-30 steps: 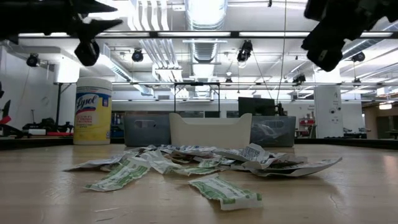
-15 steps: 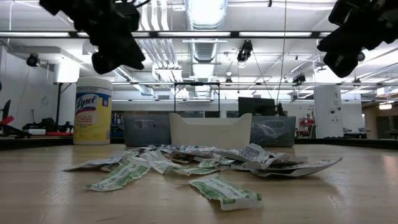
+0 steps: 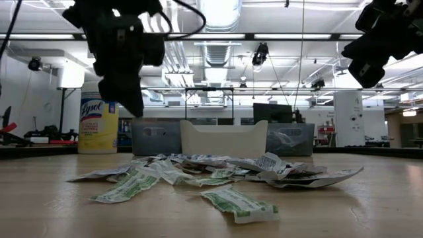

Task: Pick & Place First Aid Supplies
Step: Put the blue alcohol pad into the right black bin

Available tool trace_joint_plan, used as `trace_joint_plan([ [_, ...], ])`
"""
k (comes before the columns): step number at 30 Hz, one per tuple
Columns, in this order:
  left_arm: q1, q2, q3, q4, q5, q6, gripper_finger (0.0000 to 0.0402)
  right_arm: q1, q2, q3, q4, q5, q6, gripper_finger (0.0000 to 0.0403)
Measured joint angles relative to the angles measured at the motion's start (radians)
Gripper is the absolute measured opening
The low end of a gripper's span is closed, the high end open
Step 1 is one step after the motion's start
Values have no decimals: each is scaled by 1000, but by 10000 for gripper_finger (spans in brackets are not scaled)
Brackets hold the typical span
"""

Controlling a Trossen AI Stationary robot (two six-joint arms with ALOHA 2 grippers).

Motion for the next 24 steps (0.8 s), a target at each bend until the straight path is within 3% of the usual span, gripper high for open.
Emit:
trace_joint_plan([
  [12,0,145,0,28,2,0,94,0,0,8,1,0,0,34],
  [24,0,173,39,32,-4,62,94,0,1,9,0,0,0,34],
])
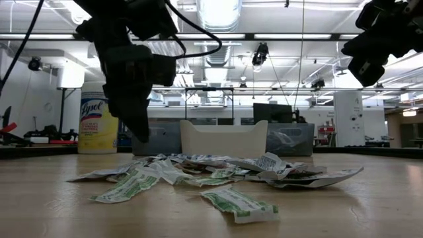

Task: Pick & Place First Aid Supplies
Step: Put the blue alcohol pad into the right black bin

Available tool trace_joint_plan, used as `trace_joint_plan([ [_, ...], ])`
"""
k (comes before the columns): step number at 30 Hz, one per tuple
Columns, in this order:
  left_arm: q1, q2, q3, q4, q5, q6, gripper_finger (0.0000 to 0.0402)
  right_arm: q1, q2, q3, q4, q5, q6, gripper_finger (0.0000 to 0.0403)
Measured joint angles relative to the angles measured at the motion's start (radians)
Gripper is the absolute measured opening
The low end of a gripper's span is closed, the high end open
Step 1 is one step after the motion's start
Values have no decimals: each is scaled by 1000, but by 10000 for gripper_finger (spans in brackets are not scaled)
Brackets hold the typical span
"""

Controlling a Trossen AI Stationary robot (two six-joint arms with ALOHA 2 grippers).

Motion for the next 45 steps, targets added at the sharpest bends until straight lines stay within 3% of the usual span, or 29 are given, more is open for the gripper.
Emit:
trace_joint_plan([
  [10,1,19,4,-1,-5,64,126,0,1,0,-1,0,0,34],
  [19,2,27,4,0,-59,133,128,0,1,0,-1,0,0,34],
  [34,3,205,8,-21,-57,100,128,0,1,0,0,1,0,34],
  [39,2,219,7,-26,-57,98,111,0,1,0,0,0,0,34],
  [45,2,203,5,-27,-57,101,57,0,1,0,0,0,0,34],
])
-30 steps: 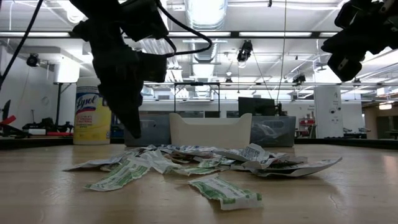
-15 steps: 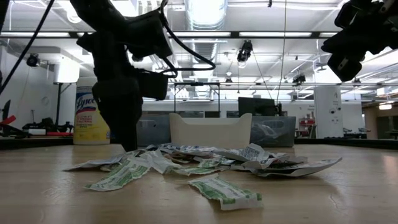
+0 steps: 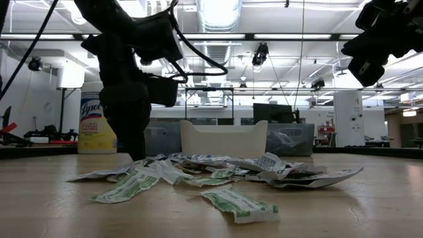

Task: Pick & Place First Aid Supplies
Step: Put the blue alcohol pad into the right black bin

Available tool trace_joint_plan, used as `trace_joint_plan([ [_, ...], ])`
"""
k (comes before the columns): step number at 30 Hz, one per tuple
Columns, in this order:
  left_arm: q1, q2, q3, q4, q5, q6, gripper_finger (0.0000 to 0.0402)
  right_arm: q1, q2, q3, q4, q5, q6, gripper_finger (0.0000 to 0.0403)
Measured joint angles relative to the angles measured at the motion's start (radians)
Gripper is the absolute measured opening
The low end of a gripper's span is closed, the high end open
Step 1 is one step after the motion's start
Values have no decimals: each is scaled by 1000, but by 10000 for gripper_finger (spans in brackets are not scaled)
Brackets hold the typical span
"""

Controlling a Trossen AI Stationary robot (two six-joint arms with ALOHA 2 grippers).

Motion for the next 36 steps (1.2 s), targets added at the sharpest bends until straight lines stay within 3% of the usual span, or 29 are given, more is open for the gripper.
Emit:
trace_joint_plan([
  [6,0,-4,-2,22,-4,5,5,0,0,0,0,8,-2,34],
  [15,-2,-13,-2,5,-22,1,2,0,0,0,-1,18,-4,34],
  [22,-2,-67,-1,2,-25,7,25,0,0,0,-2,18,-4,34],
  [36,-3,-129,19,3,5,-13,125,0,1,0,-2,17,-2,34],
])
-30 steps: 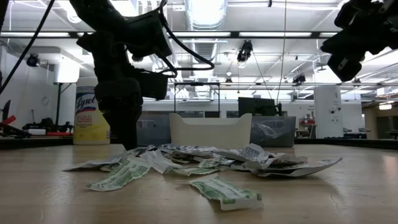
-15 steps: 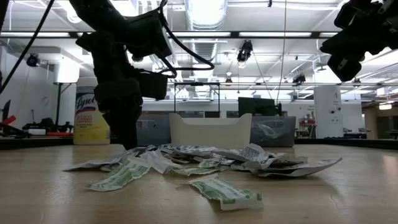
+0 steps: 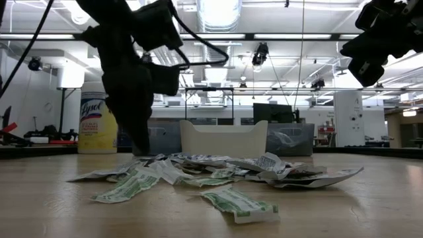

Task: Pick & Place First Aid Supplies
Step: Put the blue alcohol pad into the right black bin

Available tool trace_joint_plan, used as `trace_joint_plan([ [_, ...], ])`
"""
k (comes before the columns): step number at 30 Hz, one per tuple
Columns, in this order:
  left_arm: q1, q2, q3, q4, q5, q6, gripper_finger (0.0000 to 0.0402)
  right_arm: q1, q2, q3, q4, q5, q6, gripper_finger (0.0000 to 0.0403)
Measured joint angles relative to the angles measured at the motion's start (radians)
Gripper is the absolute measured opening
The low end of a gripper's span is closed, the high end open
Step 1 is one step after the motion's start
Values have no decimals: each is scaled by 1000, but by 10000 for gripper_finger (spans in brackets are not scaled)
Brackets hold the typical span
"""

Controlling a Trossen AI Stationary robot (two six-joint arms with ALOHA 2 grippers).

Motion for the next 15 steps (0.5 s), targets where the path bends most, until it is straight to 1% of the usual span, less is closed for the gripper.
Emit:
trace_joint_plan([
  [2,-4,-13,2,0,16,-17,129,0,0,0,0,0,2,34],
  [6,-43,-18,5,4,83,-26,130,0,0,0,0,0,2,34],
  [8,-73,-16,5,4,84,-26,129,0,0,0,0,0,1,34],
  [11,-110,-14,5,5,52,-30,129,0,0,0,-1,0,-2,34],
  [15,-130,-15,5,8,-54,-65,129,0,0,0,-1,0,-6,34],
])
